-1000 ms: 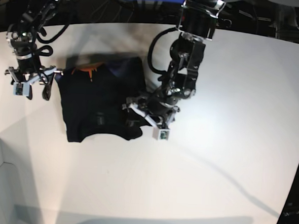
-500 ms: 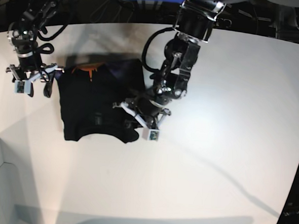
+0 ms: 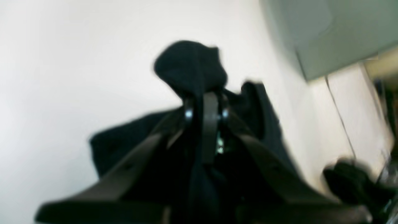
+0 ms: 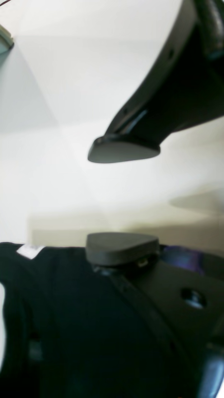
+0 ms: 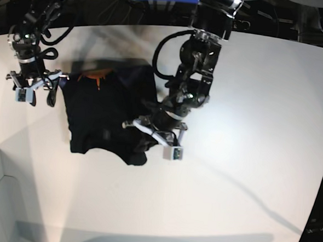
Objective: Fold the T-shirt properly
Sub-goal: 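Lower the left gripper onto the bundle's edge and press it flat, then grasp the bundle's collar edge with the right gripper and tuck it under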
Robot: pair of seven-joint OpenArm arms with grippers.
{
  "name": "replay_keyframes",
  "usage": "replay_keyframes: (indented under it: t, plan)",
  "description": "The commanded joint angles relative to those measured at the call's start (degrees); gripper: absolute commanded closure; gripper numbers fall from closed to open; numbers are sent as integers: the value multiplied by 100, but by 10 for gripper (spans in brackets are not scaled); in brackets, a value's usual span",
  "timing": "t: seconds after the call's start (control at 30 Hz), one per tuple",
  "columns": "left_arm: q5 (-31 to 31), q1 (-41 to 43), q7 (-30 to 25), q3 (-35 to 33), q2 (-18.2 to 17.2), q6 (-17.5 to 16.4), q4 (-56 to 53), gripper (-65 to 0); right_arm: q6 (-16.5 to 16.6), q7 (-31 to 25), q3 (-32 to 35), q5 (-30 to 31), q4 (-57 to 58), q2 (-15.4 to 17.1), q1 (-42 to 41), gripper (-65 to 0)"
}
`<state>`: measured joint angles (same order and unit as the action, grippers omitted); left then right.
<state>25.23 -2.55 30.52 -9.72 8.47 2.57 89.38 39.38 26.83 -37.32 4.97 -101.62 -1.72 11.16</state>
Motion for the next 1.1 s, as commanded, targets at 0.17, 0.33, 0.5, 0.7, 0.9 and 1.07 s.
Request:
replay_keyframes:
  t: [0.17, 0.33, 0.5, 0.7, 0.9, 1.07]
  plan:
    - [892, 48, -156, 18, -561, 222, 253, 0, 62, -147, 0, 140, -101, 62, -56, -357]
    - [1235, 74, -217, 35, -913, 222, -222, 0, 62, -155, 141, 140, -101, 53, -56, -357]
    - [1217, -66, -226, 44, -895, 196, -679, 0, 62, -164, 422, 140, -137, 53, -4, -357]
    - [1208, -286, -226, 44, -913, 187, -1004, 0, 62, -155, 598, 158, -506, -167, 14, -358]
    - [1208, -383, -226, 44, -904, 178, -1277, 0, 62, -147, 1301, 131, -769, -343, 163, -339]
    - [1208, -409, -226, 44, -922, 178, -1418, 0, 62, -147, 1635, 114, -339, -352, 163, -127]
